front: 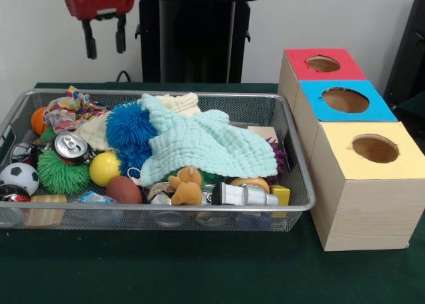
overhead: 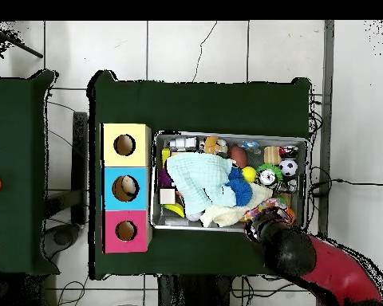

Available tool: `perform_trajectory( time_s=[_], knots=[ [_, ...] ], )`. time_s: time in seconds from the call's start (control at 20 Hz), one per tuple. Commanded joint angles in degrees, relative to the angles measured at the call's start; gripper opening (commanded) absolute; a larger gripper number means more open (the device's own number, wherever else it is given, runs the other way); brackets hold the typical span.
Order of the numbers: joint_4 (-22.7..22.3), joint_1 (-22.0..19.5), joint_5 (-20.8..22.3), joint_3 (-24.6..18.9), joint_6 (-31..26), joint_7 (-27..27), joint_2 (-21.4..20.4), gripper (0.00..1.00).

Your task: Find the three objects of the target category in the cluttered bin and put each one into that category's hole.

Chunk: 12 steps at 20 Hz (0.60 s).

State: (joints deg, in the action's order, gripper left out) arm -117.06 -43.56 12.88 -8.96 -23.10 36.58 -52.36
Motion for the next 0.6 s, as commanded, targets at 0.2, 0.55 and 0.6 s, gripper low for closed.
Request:
perform_trajectory(
  time_s=[0.2,0.55,0.6],
  knots=[
    [10.36,3.45,-4.19,0.53,3.6,16.22,10.91,1.0],
    [17.68,2.92,-4.23,-0.49,-2.93,10.95,12.09,1.0],
    [18.51,2.89,-4.26,-0.55,-3.57,10.59,12.34,1.0]
  ],
)
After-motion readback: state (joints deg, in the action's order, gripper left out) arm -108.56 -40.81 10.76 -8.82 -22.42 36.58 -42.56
